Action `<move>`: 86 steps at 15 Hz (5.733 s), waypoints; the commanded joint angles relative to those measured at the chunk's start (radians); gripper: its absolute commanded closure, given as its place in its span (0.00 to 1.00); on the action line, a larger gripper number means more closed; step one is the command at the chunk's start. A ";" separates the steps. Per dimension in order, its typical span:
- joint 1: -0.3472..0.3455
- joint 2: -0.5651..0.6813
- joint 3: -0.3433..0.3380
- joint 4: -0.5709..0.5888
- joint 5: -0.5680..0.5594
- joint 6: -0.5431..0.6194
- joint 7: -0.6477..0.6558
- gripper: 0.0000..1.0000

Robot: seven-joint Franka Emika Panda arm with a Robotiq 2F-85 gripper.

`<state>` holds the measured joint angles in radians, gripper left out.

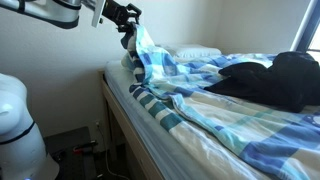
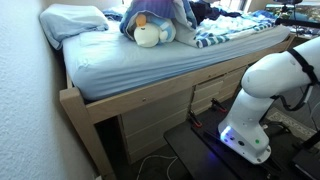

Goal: Uncover the plushy, put it at the head of the bed, and then cover the blanket

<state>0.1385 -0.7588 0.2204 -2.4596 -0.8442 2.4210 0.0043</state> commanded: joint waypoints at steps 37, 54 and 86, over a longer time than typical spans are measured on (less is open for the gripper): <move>-0.220 0.072 -0.278 0.055 -0.070 -0.045 -0.074 0.97; -0.288 0.387 -0.281 0.320 -0.071 0.053 0.145 0.97; -0.411 0.630 -0.464 0.567 -0.154 -0.038 0.249 0.41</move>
<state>-0.2705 -0.1076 -0.2488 -1.8926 -0.9839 2.4244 0.2456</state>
